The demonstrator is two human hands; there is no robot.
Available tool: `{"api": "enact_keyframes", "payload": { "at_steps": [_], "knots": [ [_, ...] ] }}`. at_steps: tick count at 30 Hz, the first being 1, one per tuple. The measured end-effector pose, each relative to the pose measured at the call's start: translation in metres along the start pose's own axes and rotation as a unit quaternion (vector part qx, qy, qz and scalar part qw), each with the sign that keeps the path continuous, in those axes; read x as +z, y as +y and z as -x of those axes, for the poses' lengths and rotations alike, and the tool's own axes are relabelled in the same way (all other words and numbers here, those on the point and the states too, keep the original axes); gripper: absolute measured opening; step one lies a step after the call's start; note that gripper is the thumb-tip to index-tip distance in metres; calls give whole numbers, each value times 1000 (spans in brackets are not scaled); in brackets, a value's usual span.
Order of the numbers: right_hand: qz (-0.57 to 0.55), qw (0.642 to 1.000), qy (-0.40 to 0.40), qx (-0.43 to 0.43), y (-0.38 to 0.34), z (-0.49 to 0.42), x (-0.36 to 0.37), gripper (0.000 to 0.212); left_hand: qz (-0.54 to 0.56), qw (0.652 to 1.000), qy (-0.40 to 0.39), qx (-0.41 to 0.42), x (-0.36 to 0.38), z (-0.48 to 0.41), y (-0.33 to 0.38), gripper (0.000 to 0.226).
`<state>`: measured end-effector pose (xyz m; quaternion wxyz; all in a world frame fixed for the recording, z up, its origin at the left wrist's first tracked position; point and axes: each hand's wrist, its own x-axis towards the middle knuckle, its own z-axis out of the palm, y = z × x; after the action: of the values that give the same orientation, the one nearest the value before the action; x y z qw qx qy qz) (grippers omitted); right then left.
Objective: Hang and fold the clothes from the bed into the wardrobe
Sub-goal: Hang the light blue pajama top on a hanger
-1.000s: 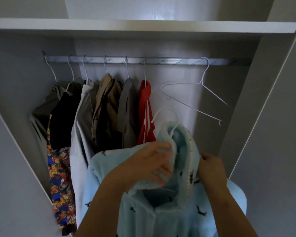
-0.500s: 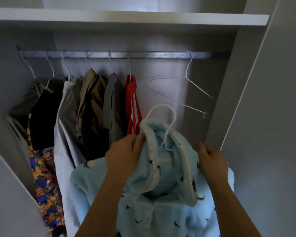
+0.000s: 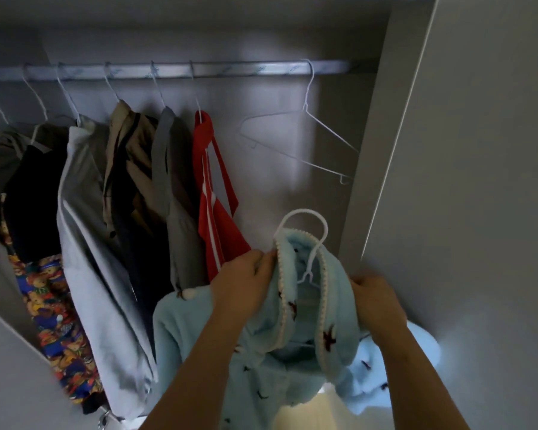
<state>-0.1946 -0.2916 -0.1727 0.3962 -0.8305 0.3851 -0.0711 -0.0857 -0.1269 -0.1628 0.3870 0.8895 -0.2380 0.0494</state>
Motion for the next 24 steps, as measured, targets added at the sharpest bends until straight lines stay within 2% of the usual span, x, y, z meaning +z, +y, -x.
{"api": "enact_keyframes", "payload": {
  "at_steps": [3,6,8,10,15,20,24],
  "knots": [
    [-28,997,-17,66,22,5,11,42,19,998,-55,-33,20,12,-11,28],
    [-92,991,-10,94,39,12,9,38,22,996,-59,-59,38,24,-17,22],
    [-150,984,-11,93,46,17,5,35,63,990,-84,-91,47,29,-15,25],
    [-178,979,-25,95,54,19,0,49,97,982,-117,-114,56,34,-8,30],
    [-184,976,-92,70,71,28,-18,46,81,969,-204,-116,81,40,7,37],
    [-205,975,-61,58,73,19,-36,35,159,953,-233,-110,95,23,27,42],
    [-195,980,-23,45,55,5,-33,32,229,941,-203,-147,95,2,31,33]
  ]
}}
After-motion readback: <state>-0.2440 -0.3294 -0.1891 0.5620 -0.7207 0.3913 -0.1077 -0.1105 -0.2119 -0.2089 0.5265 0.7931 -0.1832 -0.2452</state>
